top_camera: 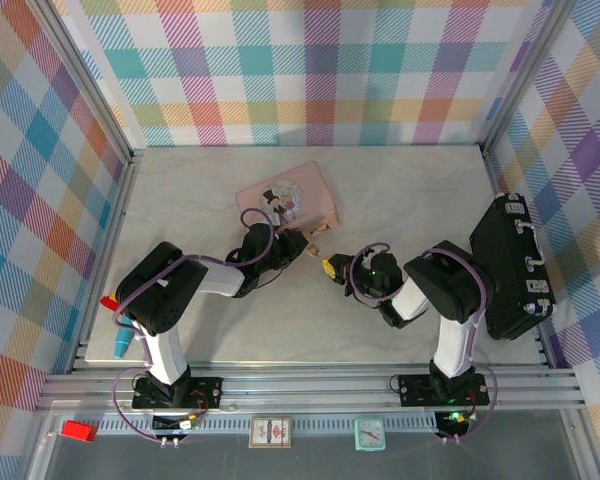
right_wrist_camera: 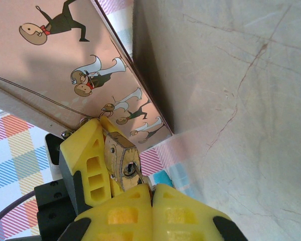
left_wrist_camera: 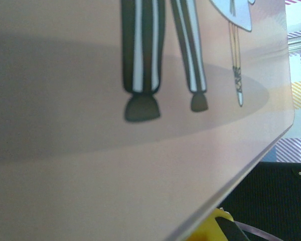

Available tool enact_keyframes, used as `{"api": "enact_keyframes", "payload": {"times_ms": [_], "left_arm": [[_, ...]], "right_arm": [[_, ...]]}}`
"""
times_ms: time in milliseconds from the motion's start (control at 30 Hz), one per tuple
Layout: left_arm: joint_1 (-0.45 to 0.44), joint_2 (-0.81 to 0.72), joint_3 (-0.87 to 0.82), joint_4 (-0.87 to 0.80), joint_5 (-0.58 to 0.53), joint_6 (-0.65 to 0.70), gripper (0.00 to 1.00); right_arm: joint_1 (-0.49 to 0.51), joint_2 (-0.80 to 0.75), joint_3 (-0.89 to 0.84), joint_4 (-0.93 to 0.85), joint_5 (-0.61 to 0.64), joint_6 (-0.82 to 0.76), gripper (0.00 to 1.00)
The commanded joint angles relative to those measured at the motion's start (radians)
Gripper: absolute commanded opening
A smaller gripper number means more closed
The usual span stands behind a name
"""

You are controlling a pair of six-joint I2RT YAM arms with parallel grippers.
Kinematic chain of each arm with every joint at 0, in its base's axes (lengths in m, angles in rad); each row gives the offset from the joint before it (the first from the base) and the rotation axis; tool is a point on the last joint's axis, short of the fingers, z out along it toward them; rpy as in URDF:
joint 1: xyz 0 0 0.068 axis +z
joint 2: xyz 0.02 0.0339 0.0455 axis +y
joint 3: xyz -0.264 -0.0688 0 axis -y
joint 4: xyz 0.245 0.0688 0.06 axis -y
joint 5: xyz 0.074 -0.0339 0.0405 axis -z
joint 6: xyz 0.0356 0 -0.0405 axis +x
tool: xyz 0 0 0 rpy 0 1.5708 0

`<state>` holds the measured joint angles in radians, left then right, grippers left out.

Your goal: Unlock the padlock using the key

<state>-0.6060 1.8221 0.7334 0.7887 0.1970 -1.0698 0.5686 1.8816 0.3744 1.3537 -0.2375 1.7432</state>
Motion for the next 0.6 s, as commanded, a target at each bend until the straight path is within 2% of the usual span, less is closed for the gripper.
{"api": "enact_keyframes", "payload": {"times_ms": [0,567], "left_arm": [[-0.031,-0.011,-0.008,0.005,0.09,-0.122,0.0],[-0.031,-0.021,-0.014,-0.009,0.087,-0.128,0.0]], "right_arm": [[-0.006,0.002,0.02,0.053,-0.005,-0.007,0.0],[-0.006,-0.035,-0.003,0.053,0.009,-0.021,0.0]]}}
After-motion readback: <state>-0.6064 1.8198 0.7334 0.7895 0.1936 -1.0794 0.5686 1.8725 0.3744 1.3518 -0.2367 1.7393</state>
